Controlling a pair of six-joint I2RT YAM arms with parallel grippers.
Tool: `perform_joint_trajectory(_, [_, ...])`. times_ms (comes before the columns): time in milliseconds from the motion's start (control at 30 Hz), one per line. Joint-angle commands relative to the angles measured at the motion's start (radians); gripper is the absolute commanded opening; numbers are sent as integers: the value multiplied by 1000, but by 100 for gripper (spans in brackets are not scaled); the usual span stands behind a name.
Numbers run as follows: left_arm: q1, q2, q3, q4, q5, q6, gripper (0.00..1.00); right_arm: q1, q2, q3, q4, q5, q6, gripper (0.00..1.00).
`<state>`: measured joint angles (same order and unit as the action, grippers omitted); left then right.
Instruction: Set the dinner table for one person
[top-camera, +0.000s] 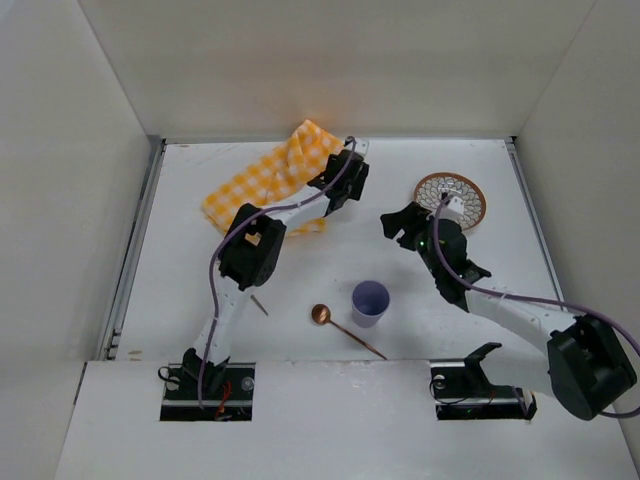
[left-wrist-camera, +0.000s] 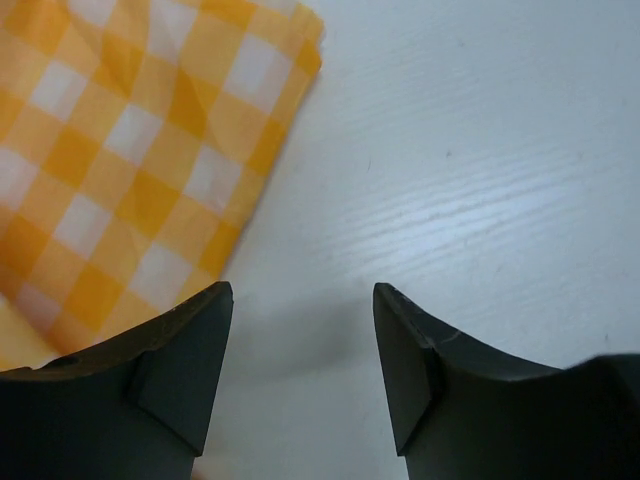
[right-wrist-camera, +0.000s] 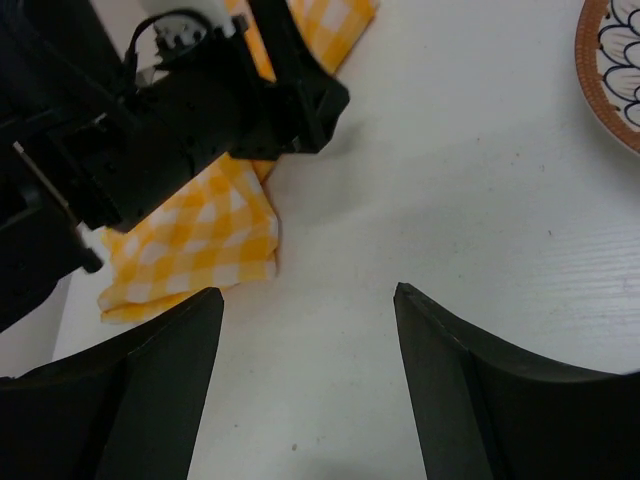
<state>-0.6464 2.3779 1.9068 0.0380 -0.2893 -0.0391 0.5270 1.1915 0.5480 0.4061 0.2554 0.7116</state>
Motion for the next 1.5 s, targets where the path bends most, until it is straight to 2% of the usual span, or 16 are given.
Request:
perform_joint_trajectory(0, [23, -274, -136, 48, 18, -54, 55, -32, -76, -22, 48, 28, 6, 76])
perform_joint_trajectory(67, [15, -400, -289, 83, 38, -58, 49, -43, -105, -34, 48, 30, 17, 76])
perform_joint_trajectory(167, [1, -509, -441, 56, 32, -47, 46, -48, -116, -37, 48, 30, 20, 77])
perform_joint_trajectory(400, [-80, -557, -590, -61, -10, 83, 48, -40, -66, -14, 48, 16, 14, 78])
perform_joint_trajectory(667, [-158, -522, -650, 33, -126, 254, 53, -37, -92, -13, 42, 8, 8, 78])
perform_joint_trajectory(967, [-150, -480, -681, 16, -201, 297, 54, -40, -144, -33, 39, 7, 19, 78])
perform_joint_trajectory(1467, [-137, -416, -684, -33, -215, 303, 54, -48, -187, -45, 37, 7, 26, 78])
